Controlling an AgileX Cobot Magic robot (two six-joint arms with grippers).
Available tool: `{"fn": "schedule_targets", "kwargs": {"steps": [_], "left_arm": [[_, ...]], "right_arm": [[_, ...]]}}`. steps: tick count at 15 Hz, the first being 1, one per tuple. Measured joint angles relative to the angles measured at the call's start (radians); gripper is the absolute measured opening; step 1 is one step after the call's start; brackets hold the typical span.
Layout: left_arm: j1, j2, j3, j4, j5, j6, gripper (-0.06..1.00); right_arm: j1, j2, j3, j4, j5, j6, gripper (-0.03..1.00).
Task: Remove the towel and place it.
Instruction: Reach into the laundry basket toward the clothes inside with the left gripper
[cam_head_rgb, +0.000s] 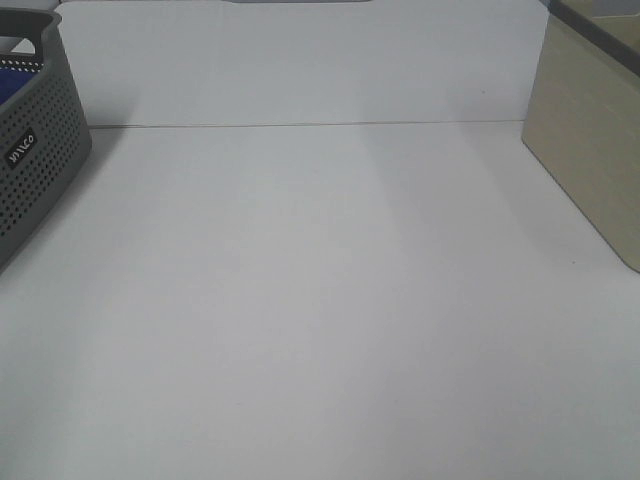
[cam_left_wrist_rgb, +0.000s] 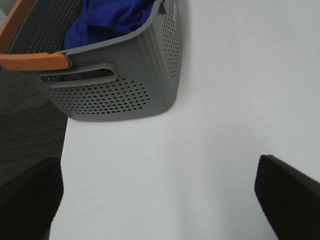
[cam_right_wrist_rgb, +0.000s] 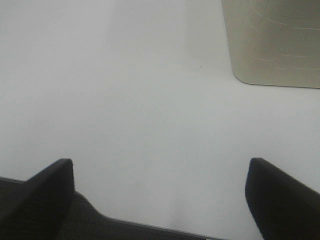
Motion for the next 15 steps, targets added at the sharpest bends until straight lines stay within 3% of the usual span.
{"fn": "schedule_targets", "kwargs": {"steps": [1, 4, 5, 8, 15], "left_arm": [[0.000, 0.036, -0.018, -0.003, -0.002, 0.037, 0.99], [0.000, 0.324, -0.192, -0.021, 0.035, 0.278, 0.99], [0.000, 0.365, -0.219, -0.022, 0.050, 0.297, 0.99], [0.000, 0.715, -0.459, -0.024, 0.129, 0.459, 0.98], [0.000, 1.206, -0.888, 0.070, 0.137, 0.634, 0.97]], "right_arm": [[0.000, 0.000, 0.000, 0.000, 0.000, 0.000, 0.89], [0.000, 0.000, 0.000, 0.000, 0.000, 0.000, 0.89], [0.000, 0.000, 0.000, 0.000, 0.000, 0.000, 0.89], [0.000, 0.000, 0.000, 0.000, 0.000, 0.000, 0.89], [0.000, 0.000, 0.000, 0.000, 0.000, 0.000, 0.89]]}}
